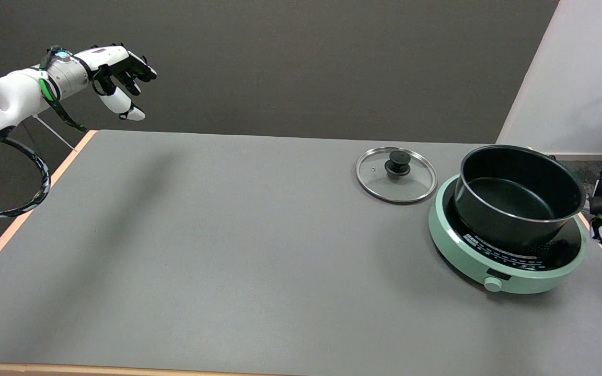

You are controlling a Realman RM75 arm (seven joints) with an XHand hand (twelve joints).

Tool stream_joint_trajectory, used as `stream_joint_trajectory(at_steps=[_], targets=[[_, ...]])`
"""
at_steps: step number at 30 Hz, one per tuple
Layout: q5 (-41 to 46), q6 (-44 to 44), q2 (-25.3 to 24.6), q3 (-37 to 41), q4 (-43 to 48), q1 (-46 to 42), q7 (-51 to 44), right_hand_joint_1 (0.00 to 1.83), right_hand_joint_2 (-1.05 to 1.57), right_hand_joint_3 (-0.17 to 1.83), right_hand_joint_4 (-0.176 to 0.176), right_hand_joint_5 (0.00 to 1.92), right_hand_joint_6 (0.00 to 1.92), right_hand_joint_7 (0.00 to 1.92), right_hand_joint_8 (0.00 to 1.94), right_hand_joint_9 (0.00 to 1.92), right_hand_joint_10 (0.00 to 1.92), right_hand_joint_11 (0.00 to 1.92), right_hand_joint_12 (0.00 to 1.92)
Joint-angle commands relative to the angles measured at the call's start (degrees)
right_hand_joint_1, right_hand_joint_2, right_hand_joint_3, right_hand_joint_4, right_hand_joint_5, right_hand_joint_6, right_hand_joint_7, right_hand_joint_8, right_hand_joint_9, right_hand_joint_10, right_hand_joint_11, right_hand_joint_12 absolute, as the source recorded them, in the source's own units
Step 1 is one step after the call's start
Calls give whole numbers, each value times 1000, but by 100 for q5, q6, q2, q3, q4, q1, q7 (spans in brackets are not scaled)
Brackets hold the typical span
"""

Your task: Place the pot onto the induction cooker.

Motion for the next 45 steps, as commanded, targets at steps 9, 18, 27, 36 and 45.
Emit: stream_joint_trajectory(at_steps=[9,18,27,36,45], targets=[[-23,59,-6,-67,-72,-13,-8,1247,412,1464,-70,1839,1839,1839,1839,1839,1839,1839,1839],[-23,93,-30,-83,-112,-29,-8,1248,412,1450,-70,1836,1836,1836,1836,1836,1836,1836,1836],[-23,237,-38,-124,-118,-37,-56,1246,427,1412,-69,1836,1836,1836,1836,1836,1836,1836,1836],[-25,256,-11,-139,-40,-11,-72,1126,697,1157,-118,1501,1501,1501,1501,1501,1501,1501,1501],[-57,189,10,-113,-1,3,-72,1133,-124,1833,-63,1248,1248,1248,1248,1248,1248,1248,1248]])
